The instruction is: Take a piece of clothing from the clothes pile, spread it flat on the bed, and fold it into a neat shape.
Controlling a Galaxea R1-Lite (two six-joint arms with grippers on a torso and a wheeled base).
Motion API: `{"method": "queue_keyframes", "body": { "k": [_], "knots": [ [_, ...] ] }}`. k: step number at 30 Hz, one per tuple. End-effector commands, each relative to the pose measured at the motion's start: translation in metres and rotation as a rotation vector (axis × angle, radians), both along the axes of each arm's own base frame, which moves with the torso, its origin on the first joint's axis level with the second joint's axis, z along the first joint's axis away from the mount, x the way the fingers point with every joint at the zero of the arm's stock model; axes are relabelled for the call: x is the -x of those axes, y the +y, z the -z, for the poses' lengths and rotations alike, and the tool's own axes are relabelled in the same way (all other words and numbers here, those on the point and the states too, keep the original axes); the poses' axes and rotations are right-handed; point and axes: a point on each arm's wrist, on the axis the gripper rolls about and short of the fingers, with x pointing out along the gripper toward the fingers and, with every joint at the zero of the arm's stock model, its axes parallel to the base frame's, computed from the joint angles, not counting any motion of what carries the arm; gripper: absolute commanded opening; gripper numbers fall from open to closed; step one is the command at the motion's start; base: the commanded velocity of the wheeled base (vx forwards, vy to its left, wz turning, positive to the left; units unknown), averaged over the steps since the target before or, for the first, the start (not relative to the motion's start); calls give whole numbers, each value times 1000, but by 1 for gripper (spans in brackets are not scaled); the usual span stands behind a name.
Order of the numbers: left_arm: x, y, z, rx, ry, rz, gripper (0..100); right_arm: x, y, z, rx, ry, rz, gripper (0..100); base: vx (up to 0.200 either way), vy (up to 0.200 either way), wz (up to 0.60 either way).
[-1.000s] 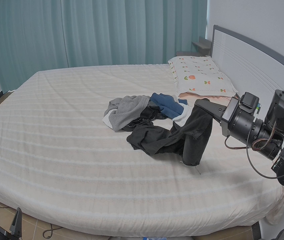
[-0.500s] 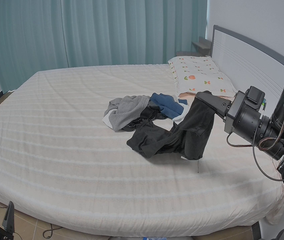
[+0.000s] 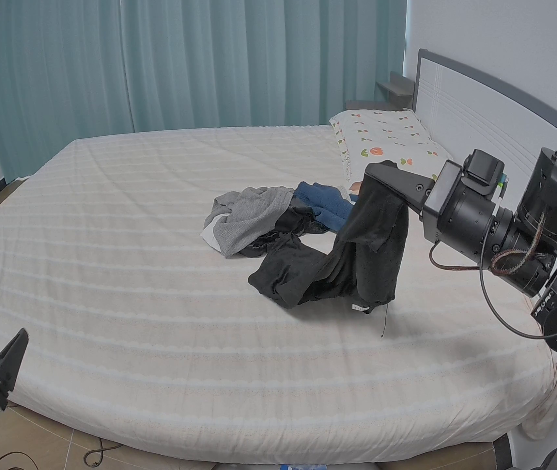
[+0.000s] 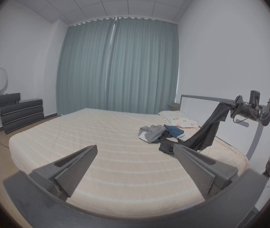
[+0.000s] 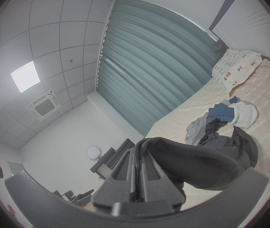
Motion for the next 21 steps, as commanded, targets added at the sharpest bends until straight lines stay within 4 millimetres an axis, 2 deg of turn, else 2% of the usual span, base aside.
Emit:
{"method": "queue_keyframes", "body": {
  "k": [1,2,4,5,8,11,12,13,15,16,17,18,21],
  "knots": [
    [-102,-24,18,-11,295,146,100,-5,23,-41,-10,-88,-42,0,0,0,0],
    [-103,-25,18,-10,296,149,100,-5,23,-42,-9,-87,-42,0,0,0,0],
    [-120,-34,28,-12,358,164,100,-5,22,-49,19,-99,-20,0,0,0,0],
    [-120,-34,28,-12,358,164,100,-5,22,-49,19,-99,-20,0,0,0,0],
    [-146,-49,38,-32,398,193,100,-2,18,-57,12,-120,10,0,0,0,0],
    [-170,-66,43,-42,370,215,100,-4,20,-54,20,-107,14,0,0,0,0],
    [-171,-67,43,-44,368,216,100,-4,20,-54,21,-105,14,0,0,0,0],
    [-183,-79,48,-48,356,214,100,-5,20,-52,23,-99,15,0,0,0,0],
    [-192,-93,57,-41,369,211,100,-4,19,-54,18,-103,22,0,0,0,0],
    [-193,-94,58,-41,370,211,100,-4,19,-54,18,-104,23,0,0,0,0],
    [-199,-106,62,-29,372,218,100,-1,17,-59,5,-117,27,0,0,0,0],
    [-201,-109,62,-26,371,220,100,-1,17,-59,3,-117,29,0,0,0,0],
    [-221,-137,62,46,362,246,100,0,16,-61,-4,-123,32,0,0,0,0]
  ]
}}
